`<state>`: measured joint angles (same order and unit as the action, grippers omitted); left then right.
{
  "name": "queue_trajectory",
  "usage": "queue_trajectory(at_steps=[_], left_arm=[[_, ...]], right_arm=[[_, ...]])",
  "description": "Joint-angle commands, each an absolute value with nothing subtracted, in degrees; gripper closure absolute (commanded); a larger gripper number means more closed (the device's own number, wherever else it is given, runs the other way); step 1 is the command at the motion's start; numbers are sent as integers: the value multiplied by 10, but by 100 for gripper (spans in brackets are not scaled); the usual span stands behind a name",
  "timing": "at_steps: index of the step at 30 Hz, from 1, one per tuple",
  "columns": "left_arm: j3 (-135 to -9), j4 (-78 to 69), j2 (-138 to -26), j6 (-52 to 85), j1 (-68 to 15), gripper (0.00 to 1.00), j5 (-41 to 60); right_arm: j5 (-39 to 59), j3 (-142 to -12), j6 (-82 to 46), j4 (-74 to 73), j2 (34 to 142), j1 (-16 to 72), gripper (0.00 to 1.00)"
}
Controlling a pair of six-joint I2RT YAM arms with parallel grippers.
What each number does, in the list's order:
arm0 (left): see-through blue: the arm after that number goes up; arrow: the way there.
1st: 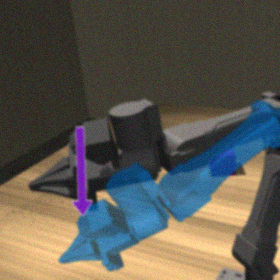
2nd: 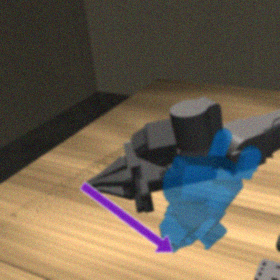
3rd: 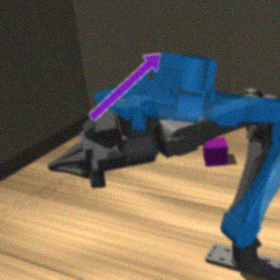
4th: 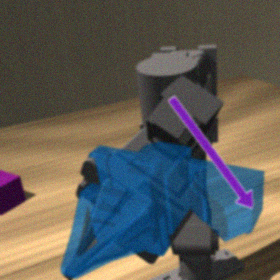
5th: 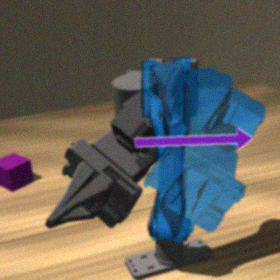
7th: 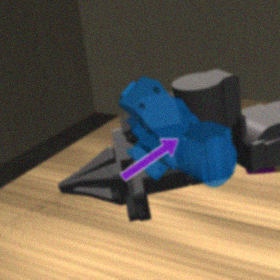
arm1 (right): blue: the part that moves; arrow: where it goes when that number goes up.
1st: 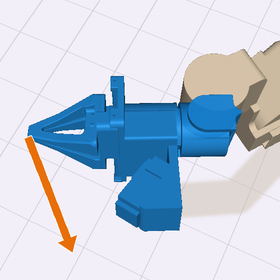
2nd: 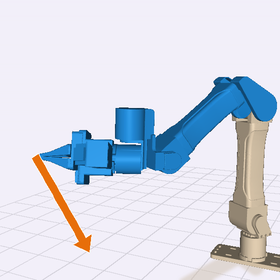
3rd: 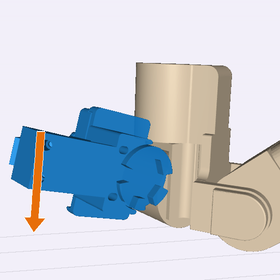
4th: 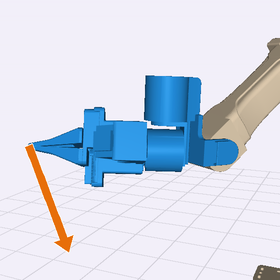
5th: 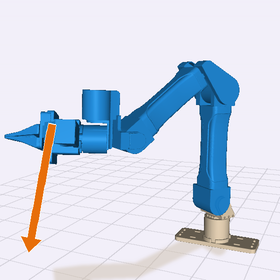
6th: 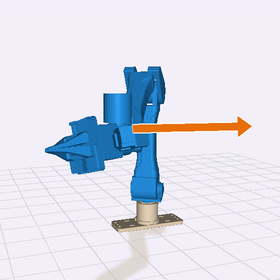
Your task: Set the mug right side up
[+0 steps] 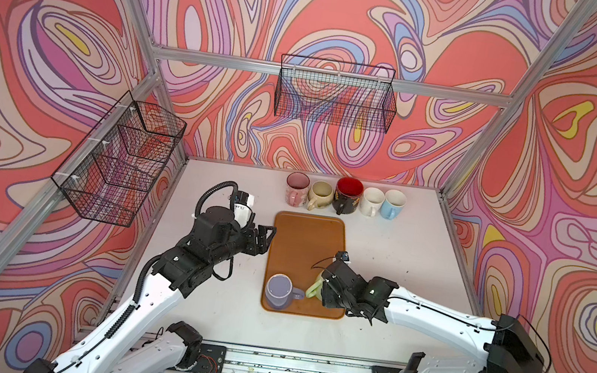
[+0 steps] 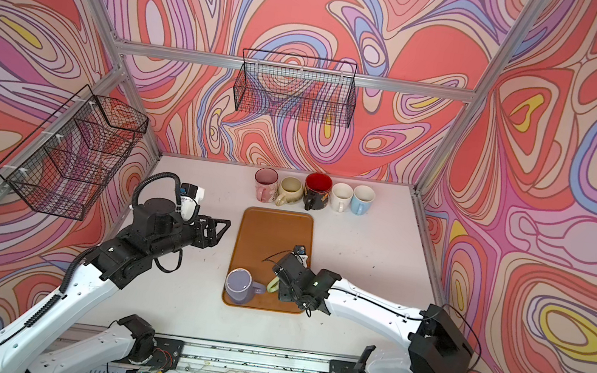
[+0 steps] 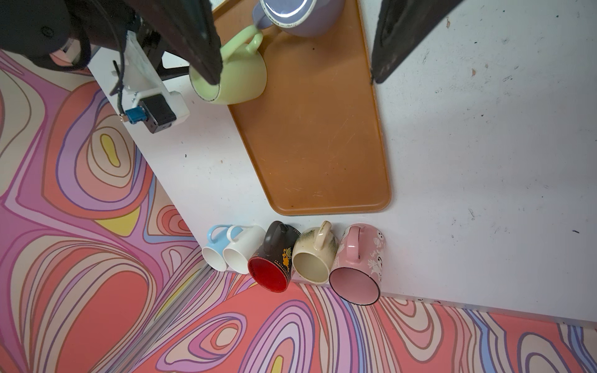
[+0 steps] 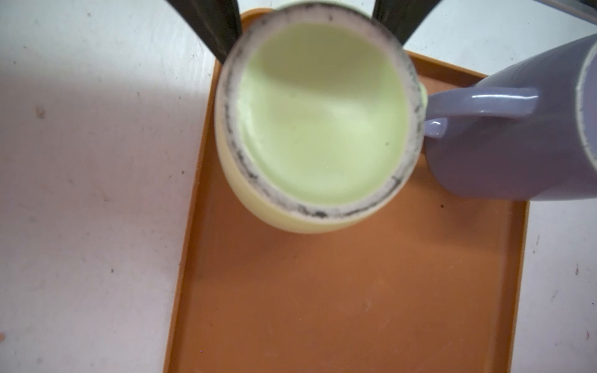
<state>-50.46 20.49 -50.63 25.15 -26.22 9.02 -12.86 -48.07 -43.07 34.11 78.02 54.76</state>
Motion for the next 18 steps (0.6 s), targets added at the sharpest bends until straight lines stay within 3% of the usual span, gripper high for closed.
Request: queue_trajectory(at_steps=[1, 13, 15, 18], left_arm=[[-497, 214, -496, 250, -264, 25, 96], [-489, 212, -498, 256, -264, 26, 101], [-485, 201, -510, 265, -265, 34, 121], [-489, 193, -549, 279, -265, 58, 157]], right_arm=[[-141, -497, -399, 333, 793, 529, 44], [-58, -531, -274, 297, 834, 420, 43], [-50, -539, -259, 295, 843, 415, 42], [-37, -549, -245, 289, 857, 406, 42]])
